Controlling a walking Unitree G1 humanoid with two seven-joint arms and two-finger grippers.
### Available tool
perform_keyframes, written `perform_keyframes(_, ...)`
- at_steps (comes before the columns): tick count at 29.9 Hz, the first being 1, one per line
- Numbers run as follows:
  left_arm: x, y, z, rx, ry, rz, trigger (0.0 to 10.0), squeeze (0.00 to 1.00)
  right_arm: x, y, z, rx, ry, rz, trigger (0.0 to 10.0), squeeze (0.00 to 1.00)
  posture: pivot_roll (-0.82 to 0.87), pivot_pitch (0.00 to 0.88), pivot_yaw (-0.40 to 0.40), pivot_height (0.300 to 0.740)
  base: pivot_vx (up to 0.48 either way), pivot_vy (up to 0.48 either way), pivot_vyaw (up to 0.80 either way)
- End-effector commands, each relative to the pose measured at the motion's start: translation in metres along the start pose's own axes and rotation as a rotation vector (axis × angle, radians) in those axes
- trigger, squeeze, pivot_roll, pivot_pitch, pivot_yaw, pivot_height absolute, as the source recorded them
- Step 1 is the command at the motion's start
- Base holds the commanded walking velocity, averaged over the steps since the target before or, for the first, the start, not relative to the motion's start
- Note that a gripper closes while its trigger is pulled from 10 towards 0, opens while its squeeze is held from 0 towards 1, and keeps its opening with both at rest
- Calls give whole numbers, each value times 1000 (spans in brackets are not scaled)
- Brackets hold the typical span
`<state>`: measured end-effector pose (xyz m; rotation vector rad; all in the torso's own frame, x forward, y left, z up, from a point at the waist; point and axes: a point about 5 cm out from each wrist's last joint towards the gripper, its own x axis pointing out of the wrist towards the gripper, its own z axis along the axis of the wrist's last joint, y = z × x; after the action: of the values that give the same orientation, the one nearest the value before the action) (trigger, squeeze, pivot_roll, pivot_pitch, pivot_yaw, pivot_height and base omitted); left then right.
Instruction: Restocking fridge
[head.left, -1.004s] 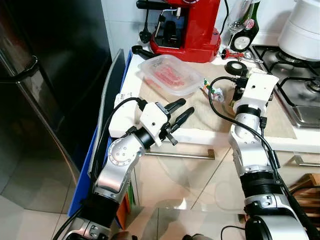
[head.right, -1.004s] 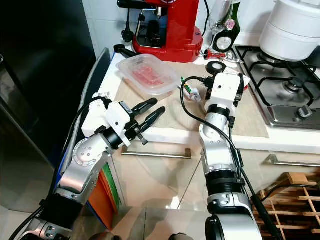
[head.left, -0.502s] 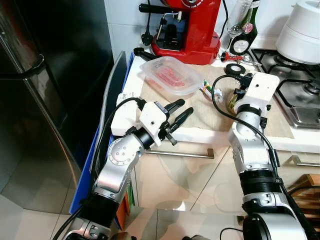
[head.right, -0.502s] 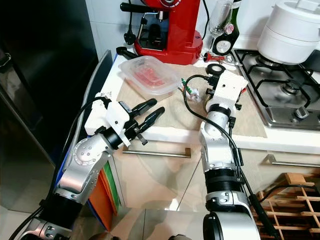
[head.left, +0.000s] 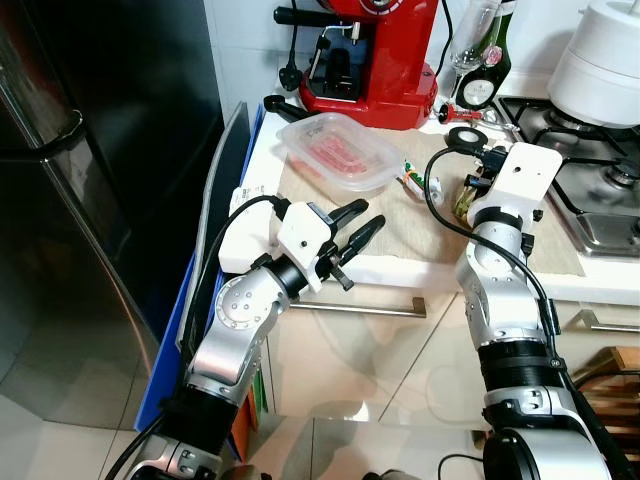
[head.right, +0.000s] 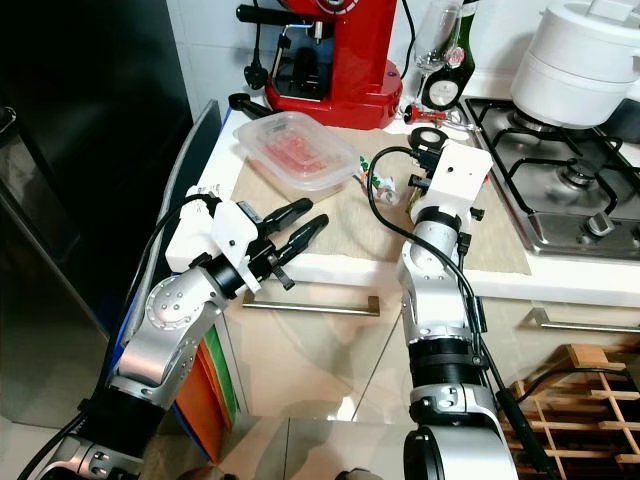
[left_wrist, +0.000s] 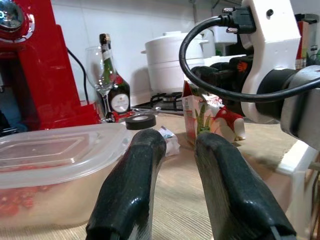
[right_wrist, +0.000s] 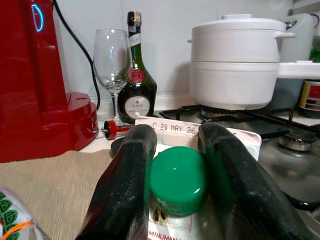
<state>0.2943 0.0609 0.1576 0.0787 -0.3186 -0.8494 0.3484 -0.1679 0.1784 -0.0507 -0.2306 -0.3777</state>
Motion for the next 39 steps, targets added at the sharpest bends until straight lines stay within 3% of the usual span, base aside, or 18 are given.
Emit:
perform_keyframes(1,5,4,4,2,9,32,10000,0,-1,6,16,-23,-93,56,0,0,134,12,-23,730,0,0,0)
perform_keyframes(2,6,9,-2,-41,52,91,10000,0,1,5,26,-41,-150,70,0,0,129,9,-22,730,0,0,0)
perform_keyframes(6,4,14,-10,-51,120,157,10000,0,4,-1,39,-62,-224,79,0,0,125,0,-25,730,0,0,0)
perform_keyframes(14,9,17,7,-46,71,188,10000,0,0,-10,60,-152,-367,101,0,0,116,0,-31,730,0,0,0)
perform_keyframes(15,11,21,15,-79,42,221,10000,0,-5,-19,65,-210,-414,79,0,0,110,0,-33,730,0,0,0)
perform_keyframes(19,12,26,26,-177,4,249,10000,0,-13,-33,68,-271,-449,61,0,0,105,0,-29,730,0,0,0)
perform_keyframes(21,12,27,28,-213,-7,241,10000,0,-16,-36,67,-288,-454,58,0,0,105,0,-28,730,0,0,0)
perform_keyframes(22,8,28,25,-232,15,254,10000,0,-26,-46,59,-317,-430,44,0,0,103,0,-24,730,0,0,0)
perform_keyframes(26,5,29,20,-222,43,272,10000,0,-33,-50,52,-334,-408,33,0,0,103,0,-22,730,0,0,0)
perform_keyframes(28,-5,32,5,-245,127,345,10000,0,-46,-51,45,-357,-384,30,0,0,99,0,-17,730,0,0,0)
perform_keyframes(32,-20,41,-4,-251,183,438,10000,0,-61,-52,40,-378,-362,46,0,0,98,0,-16,730,0,0,0)
perform_keyframes(34,-30,47,-3,-230,187,489,10000,0,-71,-56,37,-387,-344,50,0,0,99,0,-15,730,0,0,0)
perform_keyframes(35,-39,50,1,-176,190,512,10000,0,-82,-60,35,-391,-323,61,0,0,100,0,-13,730,0,0,0)
perform_keyframes(39,-44,51,10,-137,159,511,10000,0,-93,-59,29,-399,-295,92,0,0,98,0,-10,730,0,0,0)
